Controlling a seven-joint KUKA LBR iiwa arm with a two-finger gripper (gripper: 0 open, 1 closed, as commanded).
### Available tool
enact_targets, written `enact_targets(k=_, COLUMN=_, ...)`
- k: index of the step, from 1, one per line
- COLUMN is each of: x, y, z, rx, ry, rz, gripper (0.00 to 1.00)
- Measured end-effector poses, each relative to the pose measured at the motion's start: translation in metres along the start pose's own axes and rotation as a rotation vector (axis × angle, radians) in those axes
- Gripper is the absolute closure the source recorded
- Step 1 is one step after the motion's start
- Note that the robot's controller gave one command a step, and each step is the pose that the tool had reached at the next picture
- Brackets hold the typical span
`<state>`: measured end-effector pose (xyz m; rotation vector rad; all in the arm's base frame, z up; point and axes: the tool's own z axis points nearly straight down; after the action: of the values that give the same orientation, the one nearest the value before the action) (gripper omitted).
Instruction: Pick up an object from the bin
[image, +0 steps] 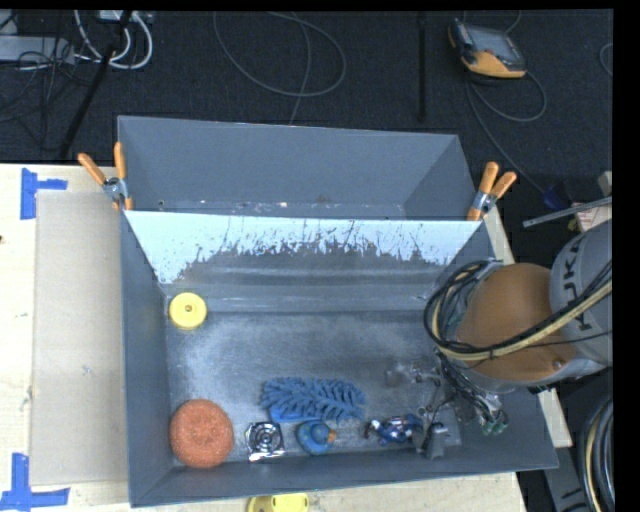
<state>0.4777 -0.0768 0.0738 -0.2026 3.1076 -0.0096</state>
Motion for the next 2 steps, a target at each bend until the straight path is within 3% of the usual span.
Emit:
enact_targets(k=1, x=-0.001, y=-0.001, z=0.001, rx=-0.002, ry=0.006, rz=0.029, gripper=0.00)
enact_targets(k=2, x=-0.014, y=0.013, z=0.005, rx=-0.008, ry=0.027, rz=-0.008, gripper=1.00)
